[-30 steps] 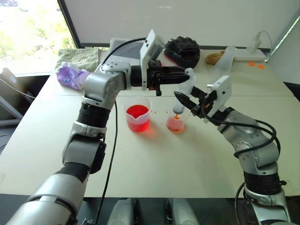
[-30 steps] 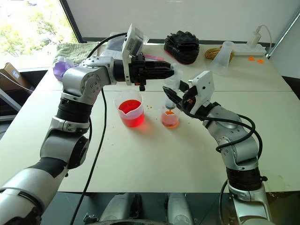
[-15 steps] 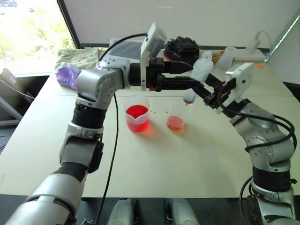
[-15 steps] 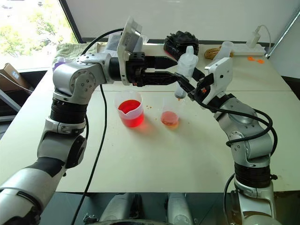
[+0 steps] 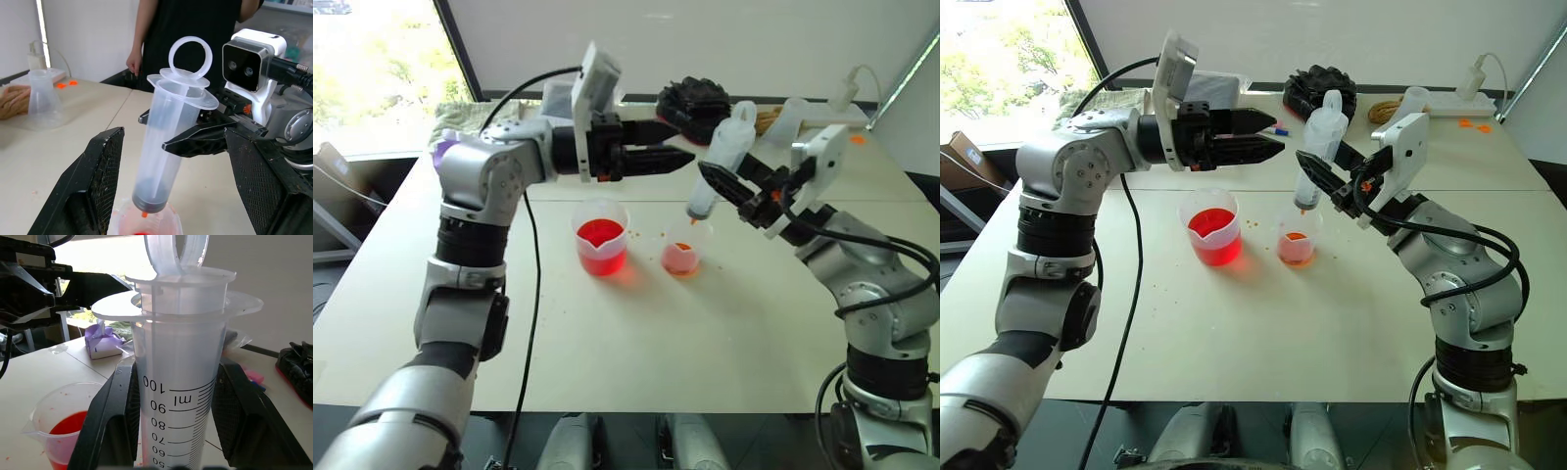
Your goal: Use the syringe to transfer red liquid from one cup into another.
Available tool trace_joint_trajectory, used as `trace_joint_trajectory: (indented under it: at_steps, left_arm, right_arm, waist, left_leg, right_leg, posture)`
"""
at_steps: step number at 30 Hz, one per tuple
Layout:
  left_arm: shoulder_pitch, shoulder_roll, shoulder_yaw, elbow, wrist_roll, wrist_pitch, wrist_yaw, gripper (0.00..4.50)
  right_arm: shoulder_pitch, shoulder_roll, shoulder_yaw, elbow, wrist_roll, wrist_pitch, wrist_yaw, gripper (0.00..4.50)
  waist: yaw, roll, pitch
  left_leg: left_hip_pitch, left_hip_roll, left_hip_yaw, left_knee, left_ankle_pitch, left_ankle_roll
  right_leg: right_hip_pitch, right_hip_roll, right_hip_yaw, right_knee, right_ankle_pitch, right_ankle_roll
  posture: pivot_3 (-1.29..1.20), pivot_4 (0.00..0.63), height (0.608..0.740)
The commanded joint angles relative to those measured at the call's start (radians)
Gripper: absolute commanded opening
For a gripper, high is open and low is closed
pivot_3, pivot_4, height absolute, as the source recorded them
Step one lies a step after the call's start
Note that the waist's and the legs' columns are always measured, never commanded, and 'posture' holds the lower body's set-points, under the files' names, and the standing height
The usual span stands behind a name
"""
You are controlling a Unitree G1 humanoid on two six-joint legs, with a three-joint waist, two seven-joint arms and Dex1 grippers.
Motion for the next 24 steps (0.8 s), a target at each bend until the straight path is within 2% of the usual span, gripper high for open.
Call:
trace_joint_trajectory:
  at_steps: [1, 4, 8, 13, 15, 18, 24]
  left_arm:
    - [-0.039, 0.031, 0.055, -0.015, -0.029, 0.005, 0.020, 3.37]
    - [-0.025, 0.055, 0.073, -0.018, -0.031, 0.004, 0.037, 3.37]
    - [0.018, 0.092, 0.102, -0.039, -0.043, 0.015, 0.070, 3.37]
    - [0.123, 0.131, 0.137, -0.166, -0.097, 0.058, 0.102, 3.37]
    - [0.172, 0.146, 0.145, -0.211, -0.111, 0.055, 0.106, 3.37]
    - [0.238, 0.163, 0.142, -0.256, -0.102, 0.044, 0.135, 3.37]
    - [0.343, 0.171, 0.174, -0.378, -0.143, 0.064, 0.211, 3.37]
  right_arm:
    - [-0.049, -0.026, -0.055, -0.043, 0.058, 0.022, -0.014, 1.45]
    - [-0.089, -0.054, -0.091, -0.019, 0.093, 0.056, -0.032, 1.45]
    - [-0.179, -0.184, -0.115, 0.092, 0.086, 0.199, -0.065, 1.45]
    - [-0.435, -0.310, -0.116, 0.399, 0.141, 0.474, -0.061, 1.45]
    - [-0.556, -0.332, -0.074, 0.545, 0.105, 0.544, -0.057, 1.45]
    - [-0.732, -0.357, 0.066, 0.770, 0.004, 0.634, -0.018, 1.45]
    - [-0.836, -0.365, 0.328, 0.961, -0.148, 0.684, 0.144, 1.45]
  waist:
    - [0.000, 0.000, 0.000]
    - [0.000, 0.000, 0.000]
    - [0.001, 0.000, 0.000]
    - [-0.002, 0.000, 0.000]
    - [-0.005, 0.000, 0.000]
    - [-0.005, 0.000, 0.000]
    - [0.001, 0.000, 0.000]
  left_leg:
    - [0.000, 0.000, 0.000, 0.000, 0.000, 0.000]
    - [0.000, 0.000, 0.000, 0.000, 0.000, 0.000]
    - [0.000, 0.000, 0.000, 0.000, 0.000, 0.000]
    - [0.000, 0.000, 0.000, 0.000, 0.000, 0.000]
    - [0.000, 0.001, 0.001, -0.001, 0.000, 0.000]
    - [0.000, 0.001, 0.002, -0.001, 0.000, 0.000]
    - [-0.001, 0.000, 0.002, -0.001, 0.000, 0.000]
  right_leg:
    - [0.000, 0.000, 0.000, 0.000, 0.000, 0.000]
    - [0.000, 0.000, 0.000, 0.000, 0.000, 0.000]
    - [0.000, -0.001, 0.000, 0.000, 0.000, 0.000]
    - [0.000, -0.002, 0.000, 0.000, 0.000, 0.000]
    - [-0.001, -0.002, 0.001, 0.000, 0.000, 0.000]
    - [-0.001, -0.002, 0.001, -0.001, 0.000, -0.001]
    - [-0.001, -0.003, 0.001, -0.002, 0.000, -0.001]
  posture:
    - [0.00, 0.150, 0.740]
    - [0.00, 0.150, 0.740]
    - [0.00, 0.150, 0.740]
    - [0.00, 0.150, 0.740]
    - [0.00, 0.150, 0.740]
    - [0.00, 0.150, 0.740]
    - [0.00, 0.150, 0.740]
